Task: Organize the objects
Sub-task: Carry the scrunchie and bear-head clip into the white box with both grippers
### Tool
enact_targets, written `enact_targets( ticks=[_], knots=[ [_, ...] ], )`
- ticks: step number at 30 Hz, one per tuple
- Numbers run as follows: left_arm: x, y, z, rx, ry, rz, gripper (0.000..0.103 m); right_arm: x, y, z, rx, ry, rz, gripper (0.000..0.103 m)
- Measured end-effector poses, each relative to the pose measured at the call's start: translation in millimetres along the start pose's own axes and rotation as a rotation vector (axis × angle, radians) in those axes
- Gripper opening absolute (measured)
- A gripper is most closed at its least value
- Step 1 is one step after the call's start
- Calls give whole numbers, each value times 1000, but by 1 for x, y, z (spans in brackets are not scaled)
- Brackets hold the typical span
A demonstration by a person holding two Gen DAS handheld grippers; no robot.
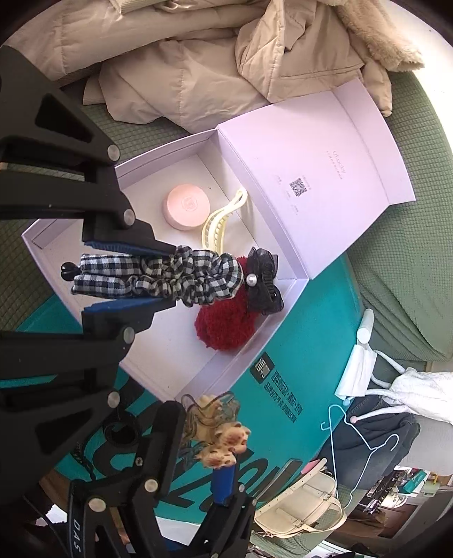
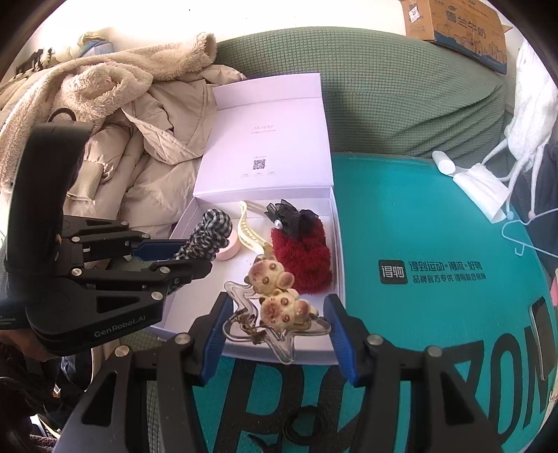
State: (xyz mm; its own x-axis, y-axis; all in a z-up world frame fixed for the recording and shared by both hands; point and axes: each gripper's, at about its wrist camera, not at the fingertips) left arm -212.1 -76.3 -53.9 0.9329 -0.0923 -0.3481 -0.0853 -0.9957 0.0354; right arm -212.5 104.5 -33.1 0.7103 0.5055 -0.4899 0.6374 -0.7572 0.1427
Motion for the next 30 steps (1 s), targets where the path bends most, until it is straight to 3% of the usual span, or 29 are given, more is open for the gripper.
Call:
enact_targets(
  ticks=[12,30],
  knots=[
    [5,26,42,-1,61,-42,20,-9,5,44,-92,59,-5,54],
    [1,42,91,9,152,-38,21,-16,-2,87,-67,107,3,54]
  ],
)
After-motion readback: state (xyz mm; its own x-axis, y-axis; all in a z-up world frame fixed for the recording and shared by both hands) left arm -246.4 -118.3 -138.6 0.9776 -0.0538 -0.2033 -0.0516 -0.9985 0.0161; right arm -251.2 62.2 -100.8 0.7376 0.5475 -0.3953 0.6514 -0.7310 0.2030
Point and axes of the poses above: each gripper's, at about its wrist camera, not at the fingertips, and z roughly the way its jaws point, y to its left, x to its underside, and after that the axes turned 11 degrees about y, right-handed
